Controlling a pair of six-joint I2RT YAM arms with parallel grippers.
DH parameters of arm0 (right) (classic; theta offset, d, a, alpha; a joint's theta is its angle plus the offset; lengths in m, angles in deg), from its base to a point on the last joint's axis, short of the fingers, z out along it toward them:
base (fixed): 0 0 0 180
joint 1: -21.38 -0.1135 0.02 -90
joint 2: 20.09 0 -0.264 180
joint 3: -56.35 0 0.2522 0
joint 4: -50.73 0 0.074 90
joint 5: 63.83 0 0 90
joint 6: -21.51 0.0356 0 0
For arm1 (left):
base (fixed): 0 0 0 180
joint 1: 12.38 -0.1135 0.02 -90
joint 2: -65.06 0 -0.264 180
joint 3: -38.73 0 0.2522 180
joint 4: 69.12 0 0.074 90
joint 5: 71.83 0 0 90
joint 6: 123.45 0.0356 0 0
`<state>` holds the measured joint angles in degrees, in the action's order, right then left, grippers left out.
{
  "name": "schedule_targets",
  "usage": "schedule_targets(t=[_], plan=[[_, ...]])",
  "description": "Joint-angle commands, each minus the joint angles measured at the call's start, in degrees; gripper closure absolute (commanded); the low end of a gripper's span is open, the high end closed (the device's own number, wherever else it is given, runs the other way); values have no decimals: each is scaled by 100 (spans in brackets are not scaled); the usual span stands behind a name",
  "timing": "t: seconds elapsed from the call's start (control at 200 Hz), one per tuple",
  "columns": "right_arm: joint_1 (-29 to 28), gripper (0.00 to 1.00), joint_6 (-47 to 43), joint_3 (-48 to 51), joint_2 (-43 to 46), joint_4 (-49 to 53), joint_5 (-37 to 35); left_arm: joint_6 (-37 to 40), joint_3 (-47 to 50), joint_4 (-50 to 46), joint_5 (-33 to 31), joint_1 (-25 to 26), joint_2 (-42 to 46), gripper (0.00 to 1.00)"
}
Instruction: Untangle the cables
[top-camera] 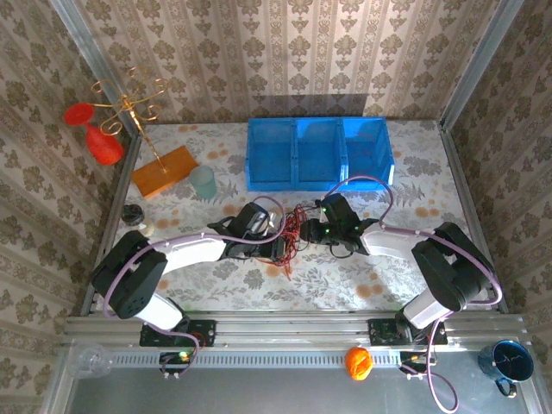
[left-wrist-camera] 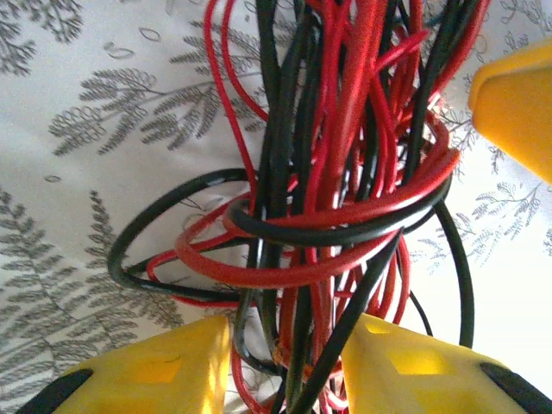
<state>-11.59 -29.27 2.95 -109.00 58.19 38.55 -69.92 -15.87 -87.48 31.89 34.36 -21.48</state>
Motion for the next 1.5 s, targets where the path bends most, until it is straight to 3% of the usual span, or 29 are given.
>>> schedule_targets(t=[0.0, 0.235, 0.48, 0.86, 1.235, 1.49], plan=[[74, 67, -152, -114, 314, 413, -165, -126, 40, 22, -20, 98, 339, 59], [73, 68, -116, -62, 479, 653, -27, 124, 18, -719, -573, -110, 1242, 48], [47, 71, 662, 378, 478, 359, 20, 167, 268, -856, -706, -473, 1851, 42], [-107, 72, 1091, 425, -239, -345, 395, 222, 9, -401, -407, -465, 826, 43], [-122, 98, 960, 357, 44, -205, 232, 210, 82, -34, -477, -442, 44, 50], [-133, 100, 582, 126, 487, 337, 9, 179, 199, -70, -497, -436, 165, 50]])
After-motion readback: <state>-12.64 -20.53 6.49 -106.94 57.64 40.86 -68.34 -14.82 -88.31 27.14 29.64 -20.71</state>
